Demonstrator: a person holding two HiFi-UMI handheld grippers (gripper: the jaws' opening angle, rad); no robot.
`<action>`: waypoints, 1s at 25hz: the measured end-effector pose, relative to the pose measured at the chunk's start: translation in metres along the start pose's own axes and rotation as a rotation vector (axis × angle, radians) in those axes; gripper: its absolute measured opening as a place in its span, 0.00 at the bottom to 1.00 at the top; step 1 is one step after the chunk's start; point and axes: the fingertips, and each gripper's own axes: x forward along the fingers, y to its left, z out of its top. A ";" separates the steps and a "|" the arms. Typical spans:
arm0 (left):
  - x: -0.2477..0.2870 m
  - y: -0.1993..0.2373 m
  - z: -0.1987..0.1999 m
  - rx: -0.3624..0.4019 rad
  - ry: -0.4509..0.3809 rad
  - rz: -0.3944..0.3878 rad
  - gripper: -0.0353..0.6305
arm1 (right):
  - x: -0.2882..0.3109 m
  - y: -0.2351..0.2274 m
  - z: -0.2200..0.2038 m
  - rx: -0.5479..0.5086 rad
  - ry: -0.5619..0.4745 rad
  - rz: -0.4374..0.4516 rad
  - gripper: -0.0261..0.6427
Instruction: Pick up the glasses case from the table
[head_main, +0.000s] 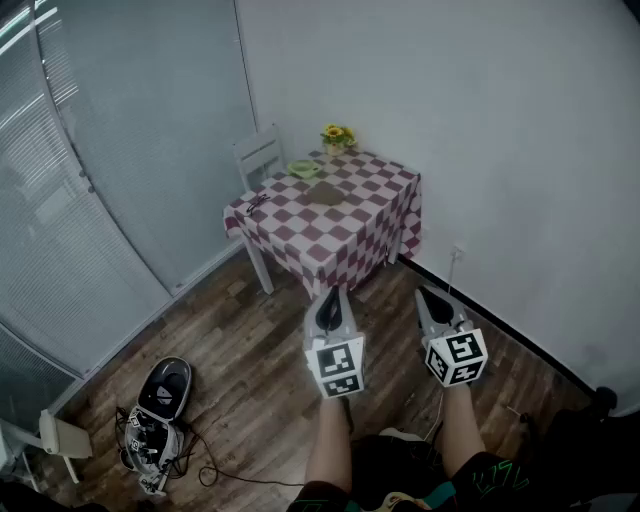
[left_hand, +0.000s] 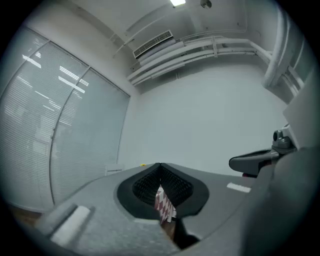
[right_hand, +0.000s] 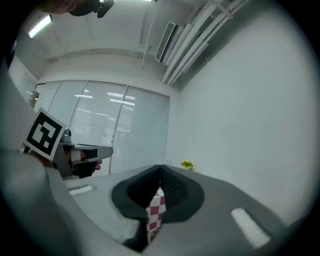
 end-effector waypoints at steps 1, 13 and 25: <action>-0.001 -0.001 0.000 0.001 0.001 -0.007 0.07 | 0.000 -0.004 0.003 0.004 -0.007 -0.007 0.05; 0.008 -0.014 -0.009 -0.009 0.027 -0.039 0.07 | -0.005 -0.020 0.005 -0.040 0.021 -0.039 0.05; 0.030 -0.015 -0.071 -0.006 0.166 0.005 0.07 | 0.035 -0.036 -0.044 0.043 0.104 0.033 0.05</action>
